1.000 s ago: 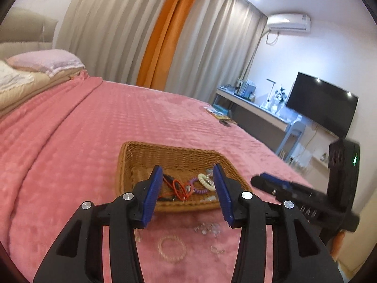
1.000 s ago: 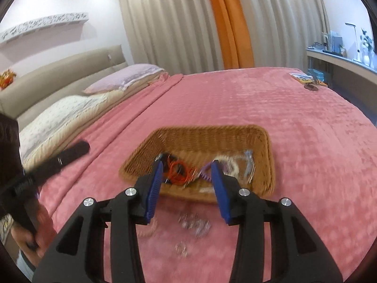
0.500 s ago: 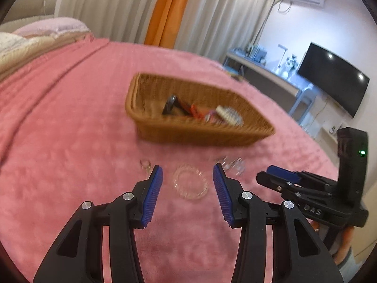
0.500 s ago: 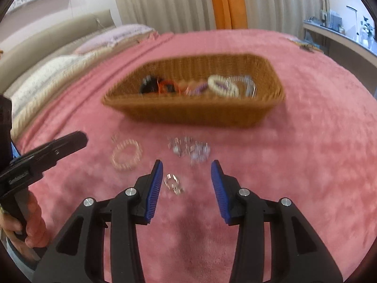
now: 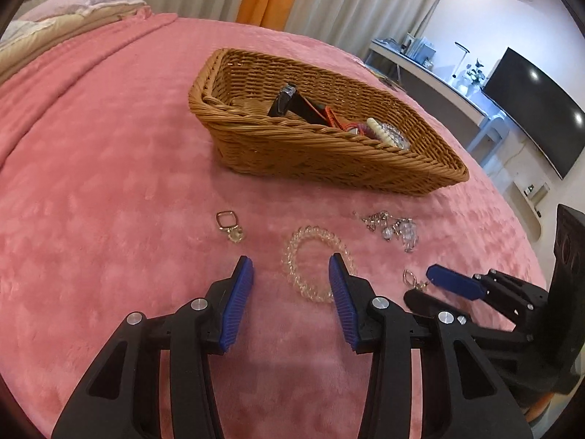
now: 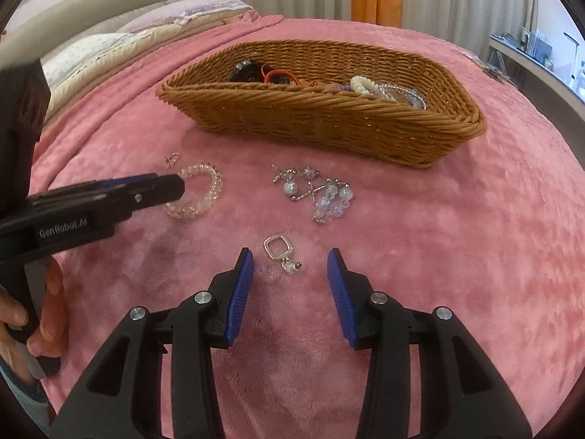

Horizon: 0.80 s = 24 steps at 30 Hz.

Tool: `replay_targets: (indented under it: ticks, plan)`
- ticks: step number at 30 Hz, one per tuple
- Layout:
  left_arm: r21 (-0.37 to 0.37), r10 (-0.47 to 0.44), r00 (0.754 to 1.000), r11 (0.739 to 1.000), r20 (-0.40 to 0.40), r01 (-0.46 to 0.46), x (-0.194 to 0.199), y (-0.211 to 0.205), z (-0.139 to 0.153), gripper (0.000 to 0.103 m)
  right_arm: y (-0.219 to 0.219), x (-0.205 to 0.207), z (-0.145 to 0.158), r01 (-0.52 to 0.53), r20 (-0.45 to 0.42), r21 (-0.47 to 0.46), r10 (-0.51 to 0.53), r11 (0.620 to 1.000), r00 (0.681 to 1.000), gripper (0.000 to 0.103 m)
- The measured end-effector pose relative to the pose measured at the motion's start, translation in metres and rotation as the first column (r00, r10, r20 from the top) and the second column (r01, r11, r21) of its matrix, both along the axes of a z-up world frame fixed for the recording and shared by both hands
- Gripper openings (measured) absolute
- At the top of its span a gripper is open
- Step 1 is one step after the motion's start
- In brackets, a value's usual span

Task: Organize jewelry
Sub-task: 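Grasp the gold square charm with the right tool while the left tool grasps a clear bead bracelet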

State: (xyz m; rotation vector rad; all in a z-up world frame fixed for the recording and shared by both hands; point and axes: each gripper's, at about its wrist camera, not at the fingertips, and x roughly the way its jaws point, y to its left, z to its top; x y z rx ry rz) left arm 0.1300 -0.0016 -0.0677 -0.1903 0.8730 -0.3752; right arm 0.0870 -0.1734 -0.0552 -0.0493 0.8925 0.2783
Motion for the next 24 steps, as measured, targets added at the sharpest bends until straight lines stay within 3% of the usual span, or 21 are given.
replay_targets:
  ticks: [6, 11, 12, 15, 24]
  plan:
    - [0.107, 0.010, 0.999, 0.994, 0.033, -0.013, -0.005, -0.017, 0.000, 0.039, 0.004, 0.001, -0.001, -0.002, 0.002, -0.017, 0.002, 1.000, 1.000, 0.037]
    - [0.139, 0.019, 0.999, 0.990, 0.045, -0.025, -0.004, -0.020, 0.001, 0.030, 0.005, 0.000, 0.001, -0.009, 0.017, -0.022, 0.009, 1.000, 1.000, 0.013]
    - [0.144, 0.017, 0.999, 0.989, 0.048, -0.024, -0.004, -0.021, 0.001, 0.023, 0.007, -0.001, 0.001, -0.014, 0.023, -0.034, 0.014, 0.999, 1.000, 0.008]
    - [0.156, 0.003, 0.998, 0.988, 0.058, -0.012, -0.006, -0.024, 0.002, 0.009, 0.017, -0.007, 0.003, -0.027, 0.055, -0.088, 0.032, 0.996, 0.998, 0.008]
    - [0.131, -0.010, 0.994, 0.991, 0.109, -0.005, -0.016, -0.022, 0.007, 0.007, 0.008, -0.011, 0.011, -0.035, 0.076, -0.025, 0.037, 0.999, 0.996, 0.008]
